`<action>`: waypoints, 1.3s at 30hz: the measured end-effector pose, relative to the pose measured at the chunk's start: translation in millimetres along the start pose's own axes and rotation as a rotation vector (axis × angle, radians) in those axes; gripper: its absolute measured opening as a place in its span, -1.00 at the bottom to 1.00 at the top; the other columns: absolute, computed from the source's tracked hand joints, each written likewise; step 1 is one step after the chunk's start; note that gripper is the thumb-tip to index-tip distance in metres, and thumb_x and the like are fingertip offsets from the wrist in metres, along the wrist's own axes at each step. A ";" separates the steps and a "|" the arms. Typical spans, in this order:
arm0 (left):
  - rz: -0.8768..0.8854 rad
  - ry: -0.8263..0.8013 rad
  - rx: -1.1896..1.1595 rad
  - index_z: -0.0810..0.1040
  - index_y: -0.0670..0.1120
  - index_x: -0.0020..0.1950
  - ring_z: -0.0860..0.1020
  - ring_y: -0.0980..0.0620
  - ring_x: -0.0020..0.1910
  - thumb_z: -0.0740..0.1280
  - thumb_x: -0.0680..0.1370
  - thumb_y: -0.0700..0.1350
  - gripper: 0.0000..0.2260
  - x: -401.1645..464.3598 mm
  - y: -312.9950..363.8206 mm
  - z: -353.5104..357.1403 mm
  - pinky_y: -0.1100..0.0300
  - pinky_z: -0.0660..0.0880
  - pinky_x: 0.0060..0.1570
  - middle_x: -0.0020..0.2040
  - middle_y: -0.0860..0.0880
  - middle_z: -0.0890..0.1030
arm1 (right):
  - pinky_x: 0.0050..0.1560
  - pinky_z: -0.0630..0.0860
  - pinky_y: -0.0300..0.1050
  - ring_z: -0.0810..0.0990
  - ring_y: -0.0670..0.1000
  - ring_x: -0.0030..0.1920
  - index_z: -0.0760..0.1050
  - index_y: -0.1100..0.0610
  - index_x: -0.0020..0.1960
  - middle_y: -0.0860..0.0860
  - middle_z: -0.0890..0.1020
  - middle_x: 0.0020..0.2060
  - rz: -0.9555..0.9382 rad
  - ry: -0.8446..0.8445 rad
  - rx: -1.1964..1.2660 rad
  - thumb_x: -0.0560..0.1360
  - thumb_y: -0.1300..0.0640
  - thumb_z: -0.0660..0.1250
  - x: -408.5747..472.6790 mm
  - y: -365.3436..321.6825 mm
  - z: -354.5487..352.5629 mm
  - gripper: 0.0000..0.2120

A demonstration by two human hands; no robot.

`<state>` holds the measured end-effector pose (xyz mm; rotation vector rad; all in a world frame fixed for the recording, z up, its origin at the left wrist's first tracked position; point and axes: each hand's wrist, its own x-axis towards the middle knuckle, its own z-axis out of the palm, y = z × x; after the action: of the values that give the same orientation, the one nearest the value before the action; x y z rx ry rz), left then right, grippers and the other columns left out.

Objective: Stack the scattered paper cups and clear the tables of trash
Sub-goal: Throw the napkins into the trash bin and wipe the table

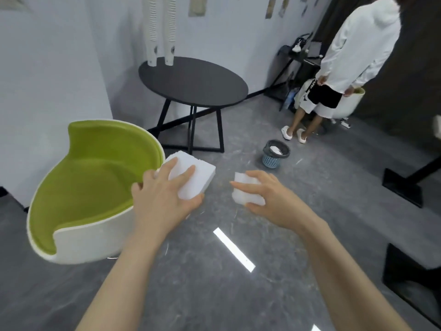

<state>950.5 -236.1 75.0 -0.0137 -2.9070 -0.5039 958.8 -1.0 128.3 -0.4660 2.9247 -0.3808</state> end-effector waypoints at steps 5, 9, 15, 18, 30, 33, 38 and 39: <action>0.078 -0.031 -0.020 0.26 0.39 0.40 0.25 -0.05 0.31 0.21 0.39 0.39 -0.43 55.6 70.6 42.0 -0.01 0.22 0.15 0.50 0.19 0.17 | 0.22 0.44 0.06 0.20 -0.03 0.39 0.29 -0.29 0.41 -0.10 0.22 0.44 0.107 0.011 0.006 0.56 0.12 0.26 6.6 85.9 -24.0 -0.49; 0.149 -0.061 -0.019 0.28 0.38 0.39 0.27 -0.08 0.29 0.21 0.39 0.39 -0.43 105.2 107.8 72.9 -0.03 0.24 0.14 0.50 0.17 0.19 | 0.23 0.44 0.04 0.18 -0.04 0.40 0.28 -0.29 0.41 -0.10 0.21 0.45 0.187 0.013 0.020 0.55 0.10 0.27 23.8 142.5 -31.9 -0.49; 0.214 -0.096 -0.030 0.29 0.38 0.39 0.25 -0.06 0.28 0.21 0.40 0.38 -0.45 198.4 149.2 112.1 -0.02 0.18 0.15 0.50 0.17 0.18 | 0.18 0.47 0.02 0.20 -0.04 0.38 0.27 -0.31 0.41 -0.10 0.21 0.45 0.265 0.035 0.027 0.55 0.09 0.27 80.6 211.2 -46.4 -0.48; 0.266 -0.104 -0.051 0.30 0.37 0.39 0.25 -0.05 0.29 0.24 0.41 0.36 -0.46 254.7 169.6 126.8 0.00 0.16 0.16 0.50 0.17 0.18 | 0.20 0.46 0.00 0.19 -0.04 0.39 0.25 -0.33 0.41 -0.10 0.20 0.46 0.298 0.053 0.026 0.55 0.08 0.27 123.0 243.9 -62.5 -0.48; 0.436 -0.172 0.021 0.31 0.39 0.37 0.32 -0.05 0.25 0.24 0.39 0.37 -0.46 458.3 253.9 198.6 0.04 0.24 0.12 0.49 0.19 0.21 | 0.20 0.44 -0.03 0.20 -0.05 0.39 0.25 -0.34 0.41 -0.11 0.22 0.45 0.428 0.105 0.070 0.55 0.03 0.29 269.2 380.0 -111.3 -0.48; 0.452 -0.193 0.008 0.32 0.39 0.36 0.33 -0.05 0.24 0.25 0.38 0.36 -0.46 495.1 282.6 224.7 0.04 0.25 0.12 0.49 0.19 0.21 | 0.18 0.45 0.00 0.20 -0.05 0.39 0.26 -0.35 0.40 -0.10 0.23 0.44 0.455 0.117 0.060 0.54 0.03 0.30 290.8 425.0 -122.2 -0.49; 0.455 -0.207 0.003 0.32 0.40 0.36 0.31 -0.05 0.24 0.25 0.37 0.38 -0.46 552.7 343.5 272.6 0.03 0.25 0.11 0.49 0.19 0.21 | 0.19 0.45 0.01 0.19 -0.05 0.39 0.27 -0.34 0.39 -0.11 0.23 0.44 0.470 0.102 0.058 0.54 0.03 0.29 325.8 512.7 -138.7 -0.50; 0.445 -0.210 -0.004 0.32 0.39 0.36 0.31 -0.05 0.24 0.25 0.37 0.38 -0.46 564.0 356.7 282.1 0.03 0.24 0.12 0.49 0.19 0.21 | 0.19 0.44 0.00 0.19 -0.06 0.39 0.27 -0.34 0.39 -0.11 0.23 0.44 0.469 0.098 0.057 0.54 0.03 0.29 332.9 532.3 -143.4 -0.50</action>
<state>359.2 181.1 39.5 -0.7363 -2.9628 -0.4480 467.3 412.7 83.0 0.2545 2.9763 -0.4242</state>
